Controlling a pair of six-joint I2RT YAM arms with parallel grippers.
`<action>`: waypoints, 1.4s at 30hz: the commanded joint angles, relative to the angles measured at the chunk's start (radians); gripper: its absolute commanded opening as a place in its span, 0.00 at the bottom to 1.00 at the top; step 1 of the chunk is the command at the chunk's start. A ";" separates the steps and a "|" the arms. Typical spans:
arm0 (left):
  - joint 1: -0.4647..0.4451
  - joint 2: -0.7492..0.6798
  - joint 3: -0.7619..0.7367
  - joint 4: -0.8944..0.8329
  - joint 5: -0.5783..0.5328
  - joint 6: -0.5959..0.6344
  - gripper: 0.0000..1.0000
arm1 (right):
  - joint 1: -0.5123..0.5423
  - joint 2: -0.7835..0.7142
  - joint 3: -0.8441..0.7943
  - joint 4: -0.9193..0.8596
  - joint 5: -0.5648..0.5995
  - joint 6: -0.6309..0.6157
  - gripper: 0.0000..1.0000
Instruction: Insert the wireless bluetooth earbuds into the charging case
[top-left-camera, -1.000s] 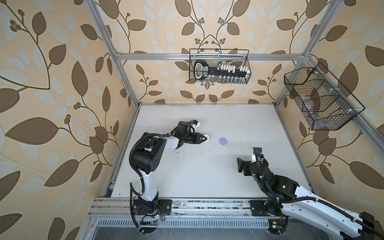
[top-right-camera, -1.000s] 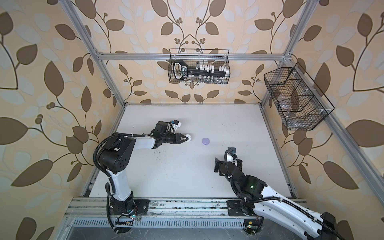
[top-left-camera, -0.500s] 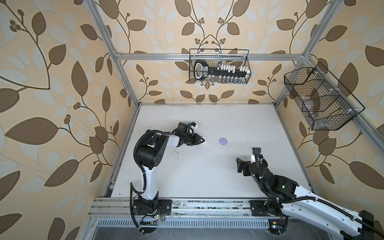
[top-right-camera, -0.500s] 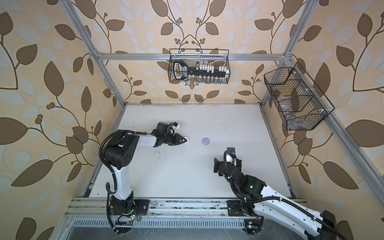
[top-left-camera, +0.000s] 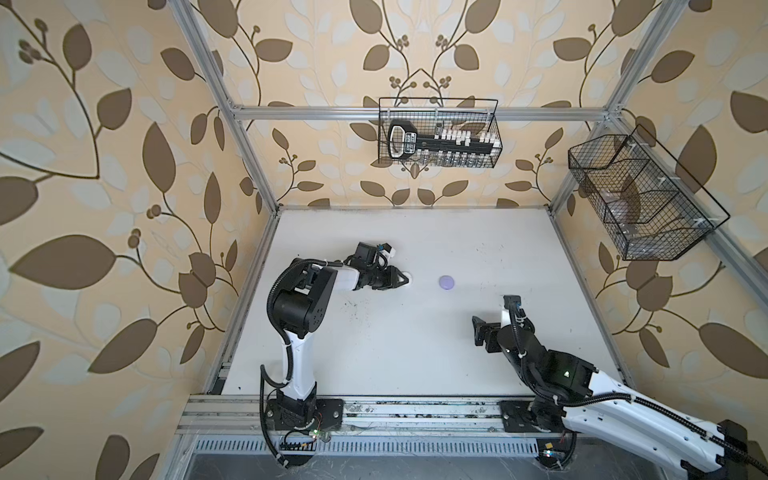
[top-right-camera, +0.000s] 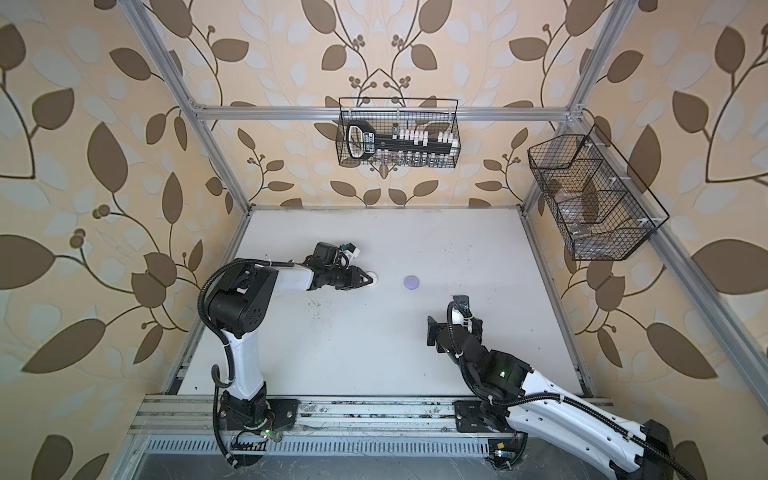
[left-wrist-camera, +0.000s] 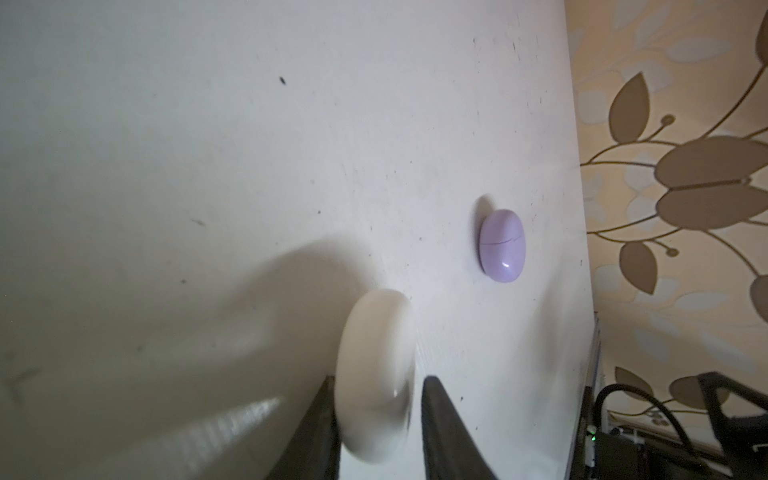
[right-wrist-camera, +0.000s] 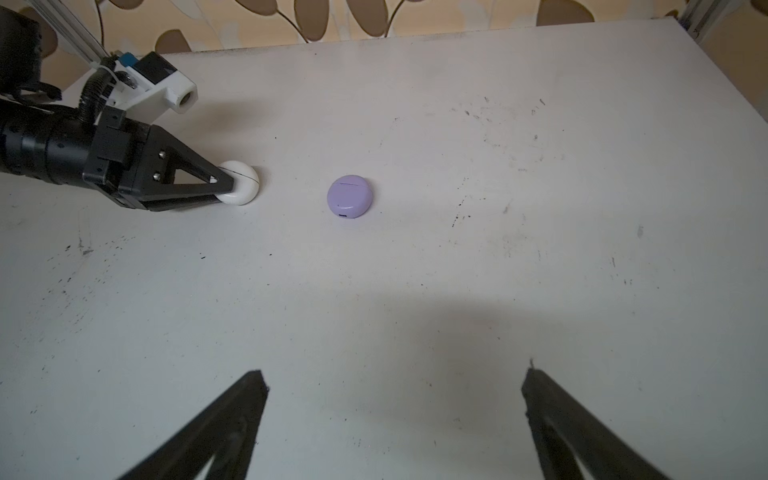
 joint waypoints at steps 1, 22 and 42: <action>0.010 0.007 0.012 -0.059 -0.008 0.030 0.45 | 0.008 0.009 -0.014 0.021 -0.004 -0.019 0.97; 0.049 -0.026 0.107 -0.302 -0.085 0.153 0.50 | 0.012 0.006 -0.015 0.021 -0.003 -0.019 0.97; 0.177 -0.237 0.039 -0.351 -0.106 0.236 0.55 | -0.057 0.001 -0.016 0.012 -0.053 -0.013 0.98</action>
